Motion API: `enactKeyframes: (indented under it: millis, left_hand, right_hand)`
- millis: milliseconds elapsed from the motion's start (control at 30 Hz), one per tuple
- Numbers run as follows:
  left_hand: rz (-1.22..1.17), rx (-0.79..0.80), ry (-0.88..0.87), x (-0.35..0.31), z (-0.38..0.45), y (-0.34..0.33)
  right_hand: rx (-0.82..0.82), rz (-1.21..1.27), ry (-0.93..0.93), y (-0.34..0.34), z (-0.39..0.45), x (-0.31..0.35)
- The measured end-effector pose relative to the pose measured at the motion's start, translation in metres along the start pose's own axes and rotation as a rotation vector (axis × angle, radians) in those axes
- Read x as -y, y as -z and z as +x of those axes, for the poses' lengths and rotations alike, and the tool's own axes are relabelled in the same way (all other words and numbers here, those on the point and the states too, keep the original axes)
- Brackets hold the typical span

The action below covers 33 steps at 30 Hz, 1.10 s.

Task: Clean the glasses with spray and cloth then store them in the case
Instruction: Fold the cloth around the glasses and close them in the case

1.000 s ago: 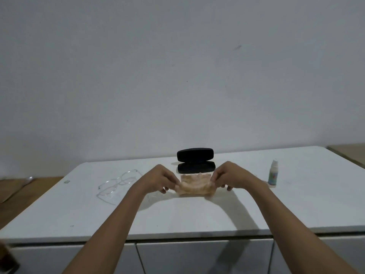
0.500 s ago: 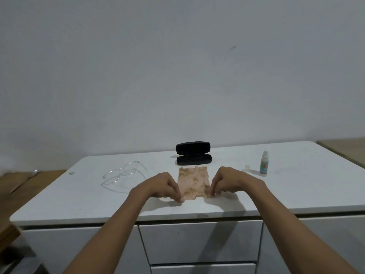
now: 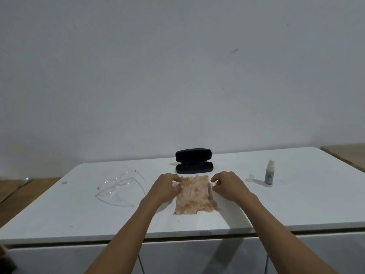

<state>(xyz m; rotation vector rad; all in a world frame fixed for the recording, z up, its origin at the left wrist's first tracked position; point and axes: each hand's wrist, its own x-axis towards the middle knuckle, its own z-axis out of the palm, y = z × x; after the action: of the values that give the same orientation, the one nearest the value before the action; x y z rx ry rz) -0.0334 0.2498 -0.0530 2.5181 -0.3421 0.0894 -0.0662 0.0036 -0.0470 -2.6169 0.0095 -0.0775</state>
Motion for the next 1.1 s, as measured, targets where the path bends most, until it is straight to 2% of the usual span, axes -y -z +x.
enactKeyframes:
  millis: [233,433,533,667,767,867,1000,1100]
  left_hand:
    - [0.152,0.000,-0.070,0.013,0.025,-0.019]
    - [0.447,-0.066,-0.190,0.017,0.024,-0.020]
    - [0.363,-0.054,-0.201,0.018,0.017,-0.020]
    - [0.203,0.031,-0.215,0.010,0.002,-0.008]
    - [0.279,0.205,-0.159,-0.005,-0.012,0.006]
    - [0.338,0.313,-0.121,-0.014,-0.024,0.015]
    - [0.448,0.351,-0.153,-0.014,-0.032,0.019]
    - [0.365,0.300,-0.120,-0.012,-0.035,0.024]
  right_hand:
    - [0.027,-0.148,0.037,-0.013,0.024,0.007]
    - [0.014,-0.201,0.005,-0.013,0.028,0.006]
    - [0.021,-0.084,0.040,-0.007,0.025,0.002]
    - [0.182,0.013,0.060,0.005,0.015,0.000]
    - [0.309,-0.093,0.105,0.013,0.005,0.005]
    - [0.355,-0.191,0.118,0.019,-0.003,0.010]
    - [0.388,-0.223,0.116,0.026,-0.008,0.014]
    - [0.357,-0.189,0.123,0.026,-0.007,0.019]
